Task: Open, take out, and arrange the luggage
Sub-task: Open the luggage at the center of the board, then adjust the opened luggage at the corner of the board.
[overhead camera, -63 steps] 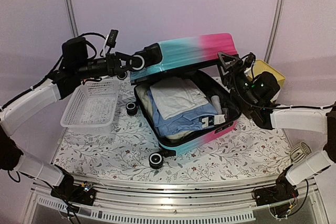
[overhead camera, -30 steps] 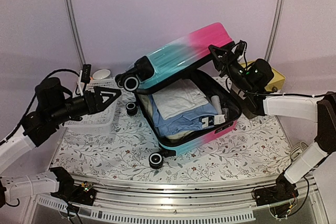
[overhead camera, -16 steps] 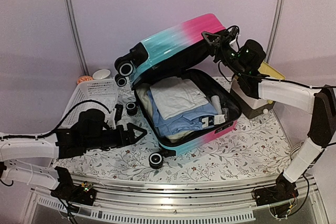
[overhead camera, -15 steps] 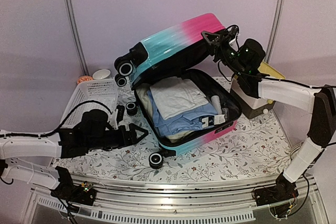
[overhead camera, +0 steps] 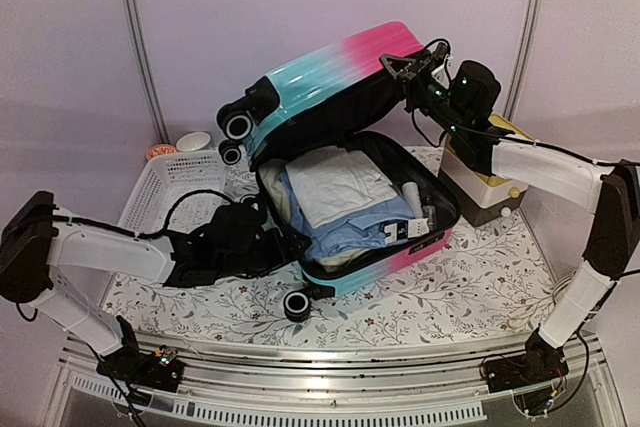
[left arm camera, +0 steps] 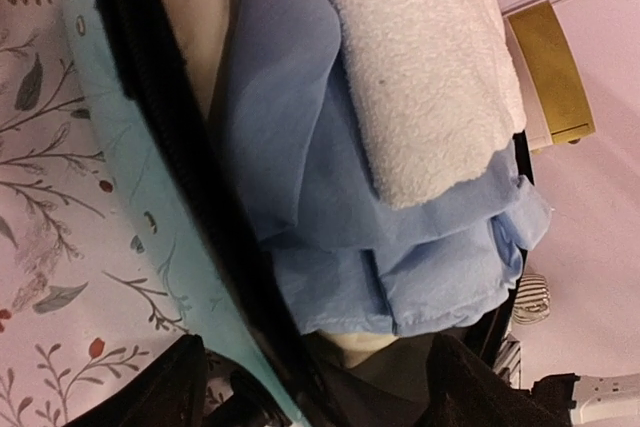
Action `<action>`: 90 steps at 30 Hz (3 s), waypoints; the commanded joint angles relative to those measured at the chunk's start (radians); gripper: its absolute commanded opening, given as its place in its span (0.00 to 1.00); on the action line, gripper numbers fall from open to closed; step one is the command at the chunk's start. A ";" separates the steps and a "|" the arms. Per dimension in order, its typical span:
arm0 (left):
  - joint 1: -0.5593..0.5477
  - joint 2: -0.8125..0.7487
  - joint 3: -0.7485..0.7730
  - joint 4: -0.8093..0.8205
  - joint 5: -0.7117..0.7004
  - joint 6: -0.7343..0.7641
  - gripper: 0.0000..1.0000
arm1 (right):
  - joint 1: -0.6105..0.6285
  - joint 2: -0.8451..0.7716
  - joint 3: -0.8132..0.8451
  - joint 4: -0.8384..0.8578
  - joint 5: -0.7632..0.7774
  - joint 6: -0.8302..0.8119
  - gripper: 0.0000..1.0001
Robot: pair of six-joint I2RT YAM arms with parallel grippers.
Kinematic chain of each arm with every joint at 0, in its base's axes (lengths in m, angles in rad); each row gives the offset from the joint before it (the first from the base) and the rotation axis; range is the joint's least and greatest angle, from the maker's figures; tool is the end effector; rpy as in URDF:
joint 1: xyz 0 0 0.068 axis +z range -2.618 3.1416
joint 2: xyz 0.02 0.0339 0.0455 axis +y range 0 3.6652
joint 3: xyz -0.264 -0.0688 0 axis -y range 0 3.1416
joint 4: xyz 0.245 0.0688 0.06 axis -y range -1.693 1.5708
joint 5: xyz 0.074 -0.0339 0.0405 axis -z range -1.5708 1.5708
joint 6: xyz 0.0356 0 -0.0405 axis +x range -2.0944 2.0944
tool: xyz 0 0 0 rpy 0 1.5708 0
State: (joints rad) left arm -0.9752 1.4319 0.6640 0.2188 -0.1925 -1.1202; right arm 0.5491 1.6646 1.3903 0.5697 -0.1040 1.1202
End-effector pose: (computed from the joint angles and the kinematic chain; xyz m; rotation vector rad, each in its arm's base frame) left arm 0.1707 -0.2398 0.1911 -0.2891 2.2720 -1.0001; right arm 0.3405 0.2127 0.3996 0.3060 1.3984 1.4781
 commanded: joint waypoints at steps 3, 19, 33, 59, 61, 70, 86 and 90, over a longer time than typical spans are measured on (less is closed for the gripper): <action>0.059 0.107 0.133 -0.098 -0.028 -0.034 0.67 | -0.044 -0.032 0.015 -0.061 0.262 -0.212 0.03; 0.293 0.254 0.344 -0.197 0.135 0.341 0.00 | -0.038 -0.060 0.078 -0.185 0.501 -0.301 0.03; 0.514 0.367 0.530 -0.330 0.487 0.740 0.00 | 0.087 0.065 0.190 -0.001 0.756 -0.327 0.04; 0.473 0.299 0.396 -0.156 0.225 0.316 0.00 | -0.012 0.316 0.420 0.162 0.503 -0.403 0.02; 0.445 0.254 0.350 -0.153 0.169 0.280 0.00 | -0.011 0.307 0.421 0.145 0.427 -0.391 0.01; 0.351 0.082 0.215 -0.180 -0.002 0.198 0.00 | 0.040 0.265 0.398 0.121 0.395 -0.382 0.01; 0.337 0.226 0.326 -0.082 -0.067 0.073 0.00 | -0.038 0.444 0.653 0.084 0.397 -0.350 0.02; 0.328 0.244 0.342 -0.073 -0.128 0.015 0.00 | -0.062 0.525 0.757 0.091 0.405 -0.366 0.03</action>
State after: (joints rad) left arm -0.6529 1.6539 0.9577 0.0250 -0.1726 -0.9836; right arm 0.5591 2.1231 2.0434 0.6266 0.2771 0.8764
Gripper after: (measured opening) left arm 0.042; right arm 0.090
